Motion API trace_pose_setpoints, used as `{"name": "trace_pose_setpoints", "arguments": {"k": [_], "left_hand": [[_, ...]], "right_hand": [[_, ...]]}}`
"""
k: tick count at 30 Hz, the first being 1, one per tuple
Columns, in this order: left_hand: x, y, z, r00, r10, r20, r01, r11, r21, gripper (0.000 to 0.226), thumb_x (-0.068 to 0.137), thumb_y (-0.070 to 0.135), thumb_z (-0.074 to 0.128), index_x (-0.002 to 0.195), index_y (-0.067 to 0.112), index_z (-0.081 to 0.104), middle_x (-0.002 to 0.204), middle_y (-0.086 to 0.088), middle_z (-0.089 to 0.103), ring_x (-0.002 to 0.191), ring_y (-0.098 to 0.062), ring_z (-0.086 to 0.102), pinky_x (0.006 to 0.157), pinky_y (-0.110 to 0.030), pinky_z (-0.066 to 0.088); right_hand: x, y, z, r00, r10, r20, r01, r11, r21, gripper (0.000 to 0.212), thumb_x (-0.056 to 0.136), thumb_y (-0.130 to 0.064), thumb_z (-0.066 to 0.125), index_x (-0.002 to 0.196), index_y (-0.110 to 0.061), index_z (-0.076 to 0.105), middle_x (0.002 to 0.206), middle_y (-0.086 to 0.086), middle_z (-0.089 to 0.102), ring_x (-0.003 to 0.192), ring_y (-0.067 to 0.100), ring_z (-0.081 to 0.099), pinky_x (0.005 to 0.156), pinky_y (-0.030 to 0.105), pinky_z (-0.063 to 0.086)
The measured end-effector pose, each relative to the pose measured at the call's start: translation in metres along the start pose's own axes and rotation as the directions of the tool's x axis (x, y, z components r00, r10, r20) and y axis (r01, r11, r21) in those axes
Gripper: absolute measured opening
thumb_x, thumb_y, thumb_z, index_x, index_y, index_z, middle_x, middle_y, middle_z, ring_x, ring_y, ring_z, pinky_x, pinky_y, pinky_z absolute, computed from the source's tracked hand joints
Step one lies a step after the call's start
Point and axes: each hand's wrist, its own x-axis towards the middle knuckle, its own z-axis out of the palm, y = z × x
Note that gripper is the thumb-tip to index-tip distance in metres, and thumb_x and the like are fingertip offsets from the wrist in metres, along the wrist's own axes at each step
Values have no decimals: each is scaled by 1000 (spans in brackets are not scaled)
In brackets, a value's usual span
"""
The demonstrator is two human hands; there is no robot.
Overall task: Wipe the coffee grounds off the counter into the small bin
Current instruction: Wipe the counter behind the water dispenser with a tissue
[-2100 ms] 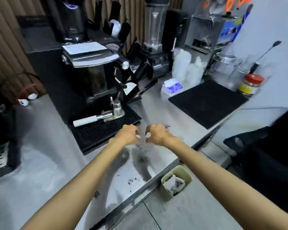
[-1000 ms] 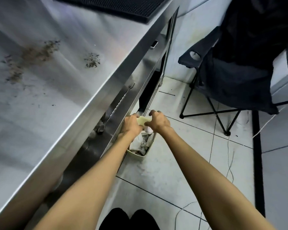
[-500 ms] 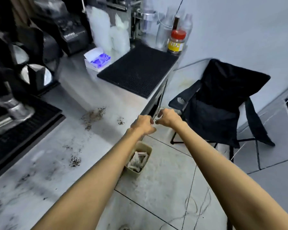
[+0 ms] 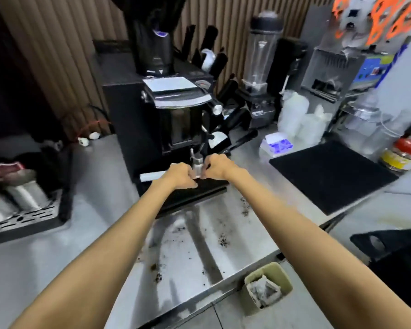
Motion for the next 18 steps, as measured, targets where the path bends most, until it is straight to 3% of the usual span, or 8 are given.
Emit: {"name": "trace_pose_setpoints", "arguments": {"k": [4, 8, 13, 18], "left_hand": [[-14, -102, -36, 977, -212, -34, 211, 977, -20, 33, 81, 23, 69, 111, 9, 67, 112, -7, 65, 116, -25, 57, 90, -28, 45], [-15, -181, -68, 923, -364, -124, 366, 931, -12, 37, 87, 29, 60, 118, 10, 64, 128, -7, 62, 123, -22, 54, 102, -28, 43], [17, -261, -99, 882, -457, -111, 452, 889, -70, 34, 83, 30, 62, 112, 12, 68, 124, -9, 63, 116, -24, 59, 98, -30, 48], [78, -306, -115, 870, -484, -95, 470, 872, -132, 34, 84, 27, 59, 114, 12, 66, 126, -10, 61, 114, -24, 60, 98, -29, 48]], "right_hand": [[32, -104, 44, 960, -193, 204, 212, 975, -73, 44, 81, -31, 68, 117, -6, 64, 123, 14, 60, 116, 30, 57, 95, 35, 49], [66, -188, 86, 904, -339, 259, 360, 932, -37, 36, 83, -25, 64, 111, -4, 66, 118, 16, 64, 107, 31, 62, 90, 35, 53], [136, -255, 116, 918, -336, 211, 348, 937, -24, 33, 85, -18, 62, 113, -1, 62, 120, 18, 62, 108, 34, 60, 88, 38, 53], [221, -288, 135, 963, -216, 163, 224, 974, -31, 36, 90, -18, 54, 124, -6, 54, 133, 16, 52, 118, 34, 56, 93, 37, 48]]}}
